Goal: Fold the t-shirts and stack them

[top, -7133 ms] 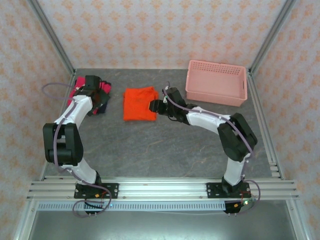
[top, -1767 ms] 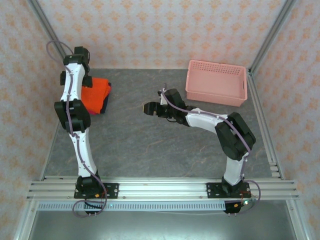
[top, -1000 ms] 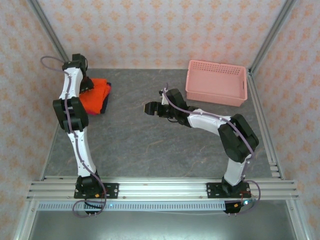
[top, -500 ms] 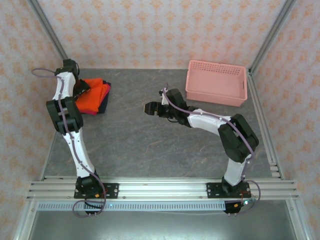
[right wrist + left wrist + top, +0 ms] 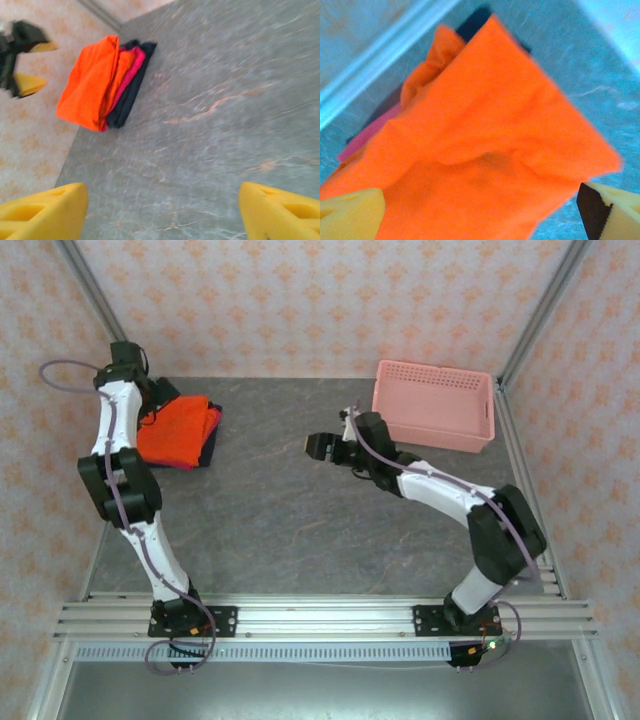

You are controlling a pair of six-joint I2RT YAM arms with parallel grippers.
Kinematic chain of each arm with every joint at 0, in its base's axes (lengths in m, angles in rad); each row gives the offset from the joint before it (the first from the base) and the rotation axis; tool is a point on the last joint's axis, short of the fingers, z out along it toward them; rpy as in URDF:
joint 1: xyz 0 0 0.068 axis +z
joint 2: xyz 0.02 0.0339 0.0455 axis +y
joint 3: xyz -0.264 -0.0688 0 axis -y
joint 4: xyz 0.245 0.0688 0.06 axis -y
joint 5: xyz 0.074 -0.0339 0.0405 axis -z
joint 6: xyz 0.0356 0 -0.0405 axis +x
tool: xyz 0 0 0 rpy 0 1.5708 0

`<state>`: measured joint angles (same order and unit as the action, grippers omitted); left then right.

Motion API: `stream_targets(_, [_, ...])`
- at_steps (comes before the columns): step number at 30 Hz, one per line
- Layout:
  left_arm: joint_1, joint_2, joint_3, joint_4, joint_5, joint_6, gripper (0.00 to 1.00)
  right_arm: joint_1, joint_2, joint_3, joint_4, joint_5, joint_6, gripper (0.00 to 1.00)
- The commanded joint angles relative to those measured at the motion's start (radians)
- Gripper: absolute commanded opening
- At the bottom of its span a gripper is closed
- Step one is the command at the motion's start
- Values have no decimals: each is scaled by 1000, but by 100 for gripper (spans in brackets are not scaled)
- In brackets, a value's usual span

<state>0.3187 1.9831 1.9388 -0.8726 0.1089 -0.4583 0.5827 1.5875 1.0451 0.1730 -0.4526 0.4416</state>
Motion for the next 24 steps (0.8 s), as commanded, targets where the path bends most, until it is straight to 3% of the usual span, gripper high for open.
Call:
stream_targets(1, [-76, -202, -171, 145, -127, 69, 100, -50, -104, -67, 23, 121, -39, 81])
stream_targets(7, [-202, -543, -713, 530, -146, 129, 100, -161, -296, -234, 30, 355, -104, 93])
stream_targets(11, [-306, -694, -1037, 811, -177, 266, 100, -247, -398, -379, 93, 494, -162, 97])
stream_targets(17, [-316, -896, -1422, 1072, -217, 407, 100, -318, -507, -521, 131, 755, -398, 98])
stream_targets(20, [-315, -922, -1562, 1244, -202, 415, 100, -358, -481, -609, 251, 833, -455, 99])
stream_targets(24, [-316, -853, -1625, 1378, -189, 481, 100, -460, -357, -723, 513, 780, -421, 99])
